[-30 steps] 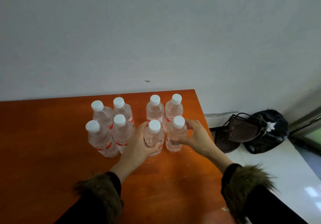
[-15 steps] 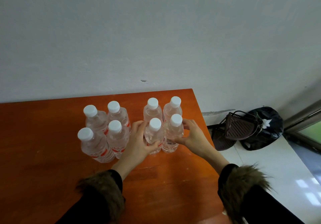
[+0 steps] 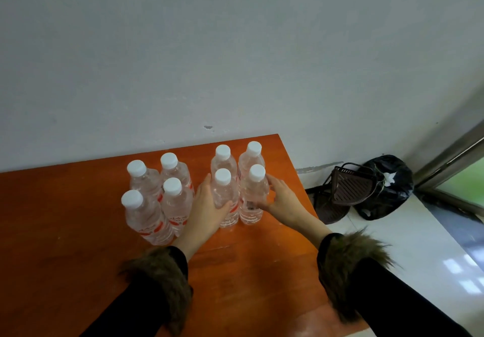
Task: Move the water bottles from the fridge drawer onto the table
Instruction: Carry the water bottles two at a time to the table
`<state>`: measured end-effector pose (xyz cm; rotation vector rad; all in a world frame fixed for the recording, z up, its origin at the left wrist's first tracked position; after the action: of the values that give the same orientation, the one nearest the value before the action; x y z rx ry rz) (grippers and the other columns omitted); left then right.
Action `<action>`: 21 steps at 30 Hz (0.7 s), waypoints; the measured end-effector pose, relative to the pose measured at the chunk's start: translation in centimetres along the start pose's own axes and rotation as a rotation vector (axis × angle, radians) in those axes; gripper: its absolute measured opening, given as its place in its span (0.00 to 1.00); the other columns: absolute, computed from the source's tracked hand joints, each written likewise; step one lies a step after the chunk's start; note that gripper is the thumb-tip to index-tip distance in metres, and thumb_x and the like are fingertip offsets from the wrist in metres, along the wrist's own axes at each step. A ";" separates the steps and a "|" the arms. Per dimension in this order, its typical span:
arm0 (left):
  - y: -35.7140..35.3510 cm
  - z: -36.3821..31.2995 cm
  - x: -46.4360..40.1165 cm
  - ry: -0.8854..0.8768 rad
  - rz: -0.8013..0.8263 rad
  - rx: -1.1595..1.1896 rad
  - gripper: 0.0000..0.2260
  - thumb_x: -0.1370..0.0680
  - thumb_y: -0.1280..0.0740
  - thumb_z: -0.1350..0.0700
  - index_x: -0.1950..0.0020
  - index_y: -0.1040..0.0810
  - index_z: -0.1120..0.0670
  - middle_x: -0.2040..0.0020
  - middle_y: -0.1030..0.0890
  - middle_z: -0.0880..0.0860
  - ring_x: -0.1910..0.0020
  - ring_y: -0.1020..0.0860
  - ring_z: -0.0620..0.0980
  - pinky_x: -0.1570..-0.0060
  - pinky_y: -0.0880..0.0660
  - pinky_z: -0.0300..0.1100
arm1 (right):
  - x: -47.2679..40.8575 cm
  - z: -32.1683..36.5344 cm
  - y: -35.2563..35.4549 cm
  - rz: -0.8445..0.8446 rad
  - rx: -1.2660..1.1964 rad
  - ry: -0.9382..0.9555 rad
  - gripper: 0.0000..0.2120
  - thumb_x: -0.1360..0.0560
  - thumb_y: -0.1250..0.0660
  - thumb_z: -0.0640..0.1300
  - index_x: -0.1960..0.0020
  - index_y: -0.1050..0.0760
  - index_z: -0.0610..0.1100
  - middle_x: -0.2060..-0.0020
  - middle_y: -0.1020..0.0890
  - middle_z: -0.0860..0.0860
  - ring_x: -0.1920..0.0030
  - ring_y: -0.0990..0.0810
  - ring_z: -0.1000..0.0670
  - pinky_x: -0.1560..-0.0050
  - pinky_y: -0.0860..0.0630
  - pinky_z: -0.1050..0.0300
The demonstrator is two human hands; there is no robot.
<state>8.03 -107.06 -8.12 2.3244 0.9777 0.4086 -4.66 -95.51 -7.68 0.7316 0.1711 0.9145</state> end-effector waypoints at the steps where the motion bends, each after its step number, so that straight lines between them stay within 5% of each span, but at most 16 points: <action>1: 0.3 -0.4 0.3 0.012 -0.010 -0.025 0.36 0.26 0.32 0.51 0.25 0.49 0.52 0.24 0.43 0.52 0.26 0.43 0.52 0.30 0.41 0.49 | 0.6 0.2 0.4 -0.010 0.033 -0.004 0.34 0.28 0.31 0.52 0.27 0.41 0.47 0.29 0.34 0.48 0.30 0.35 0.48 0.33 0.35 0.52; 7: 2.5 -7.8 2.8 -0.355 -0.098 -0.219 0.29 0.22 0.42 0.44 0.25 0.51 0.47 0.23 0.55 0.49 0.24 0.58 0.47 0.27 0.49 0.50 | 5.6 1.4 6.8 -0.144 0.279 0.058 0.35 0.24 0.40 0.57 0.24 0.51 0.48 0.25 0.43 0.48 0.26 0.43 0.48 0.28 0.42 0.48; 10: 1.4 -12.8 4.0 -0.547 -0.054 -0.419 0.31 0.22 0.42 0.44 0.25 0.56 0.45 0.23 0.60 0.48 0.27 0.66 0.44 0.28 0.60 0.49 | 9.4 1.7 11.4 -0.254 0.587 0.097 0.37 0.25 0.45 0.65 0.24 0.57 0.52 0.23 0.52 0.51 0.24 0.54 0.48 0.26 0.54 0.40; 15: -2.9 -22.8 8.2 -0.854 -0.008 -0.639 0.32 0.23 0.50 0.39 0.26 0.63 0.43 0.24 0.65 0.50 0.27 0.68 0.51 0.30 0.68 0.54 | 19.7 0.5 20.0 -0.490 0.889 -0.001 0.40 0.30 0.54 0.72 0.25 0.62 0.55 0.24 0.60 0.51 0.24 0.61 0.46 0.29 0.62 0.36; 21: -10.6 -35.0 19.9 -1.163 0.047 -0.585 0.31 0.29 0.61 0.35 0.29 0.69 0.41 0.26 0.67 0.47 0.26 0.67 0.52 0.30 0.66 0.58 | 38.0 -4.0 28.9 -0.733 1.004 -0.261 0.42 0.35 0.65 0.74 0.26 0.67 0.58 0.26 0.65 0.53 0.26 0.66 0.47 0.31 0.65 0.35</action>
<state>-0.92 -72.92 13.96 1.5934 0.1667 -0.5509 -2.05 -52.87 14.12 1.5633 0.6414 -0.0391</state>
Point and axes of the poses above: each hand's wrist, its own x-axis away from the middle knuckle, its own y-axis out of the back of the hand, z = x × y, the point moved 6 cm from there along -x, towards the middle knuckle
